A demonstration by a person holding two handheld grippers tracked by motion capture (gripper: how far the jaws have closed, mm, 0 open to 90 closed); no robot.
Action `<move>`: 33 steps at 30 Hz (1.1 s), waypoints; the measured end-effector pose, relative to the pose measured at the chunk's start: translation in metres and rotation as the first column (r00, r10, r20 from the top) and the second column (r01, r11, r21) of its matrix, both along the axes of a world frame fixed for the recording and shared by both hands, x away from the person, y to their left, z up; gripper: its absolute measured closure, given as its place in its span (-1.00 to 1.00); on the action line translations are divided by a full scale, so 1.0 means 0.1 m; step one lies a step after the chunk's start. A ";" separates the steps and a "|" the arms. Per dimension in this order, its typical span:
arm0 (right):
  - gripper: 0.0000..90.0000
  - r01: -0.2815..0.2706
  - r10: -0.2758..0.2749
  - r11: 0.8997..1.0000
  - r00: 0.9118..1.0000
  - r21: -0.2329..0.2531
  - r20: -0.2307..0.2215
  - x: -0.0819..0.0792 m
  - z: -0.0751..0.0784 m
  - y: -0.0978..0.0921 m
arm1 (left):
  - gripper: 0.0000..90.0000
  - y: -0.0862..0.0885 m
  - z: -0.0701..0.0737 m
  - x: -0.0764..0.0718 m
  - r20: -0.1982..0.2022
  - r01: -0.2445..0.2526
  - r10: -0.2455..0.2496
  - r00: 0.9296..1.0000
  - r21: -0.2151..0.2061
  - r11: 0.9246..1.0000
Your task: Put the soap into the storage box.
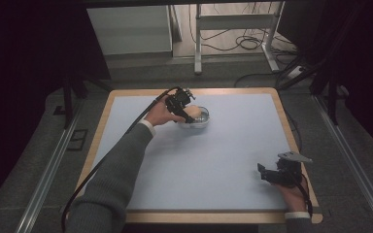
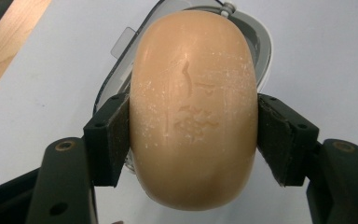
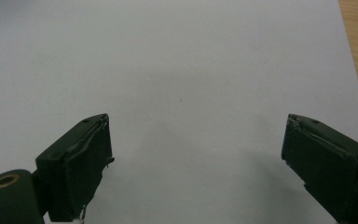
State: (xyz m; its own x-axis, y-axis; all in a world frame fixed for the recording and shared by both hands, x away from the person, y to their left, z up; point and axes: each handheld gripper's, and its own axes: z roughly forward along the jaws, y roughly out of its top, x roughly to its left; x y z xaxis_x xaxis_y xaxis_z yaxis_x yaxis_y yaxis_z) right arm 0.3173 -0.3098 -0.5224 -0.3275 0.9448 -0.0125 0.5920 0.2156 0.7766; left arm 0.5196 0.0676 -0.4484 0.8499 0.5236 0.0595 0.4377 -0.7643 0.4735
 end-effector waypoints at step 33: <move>-0.82 0.004 -0.004 1.000 1.000 -0.001 -0.001 0.00 -0.01 0.00 | -0.47 0.30 0.14 -0.24 0.029 -0.035 0.041 0.999 -0.175 0.984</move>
State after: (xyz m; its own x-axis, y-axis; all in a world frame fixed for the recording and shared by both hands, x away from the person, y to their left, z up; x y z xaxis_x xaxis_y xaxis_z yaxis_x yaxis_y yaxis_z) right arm 0.3176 -0.3100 -0.5232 -0.3241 0.9459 -0.0126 0.5939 0.2138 0.7756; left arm 0.4953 0.0972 -0.4347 0.8284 0.5600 -0.0083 0.4471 -0.6523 0.6121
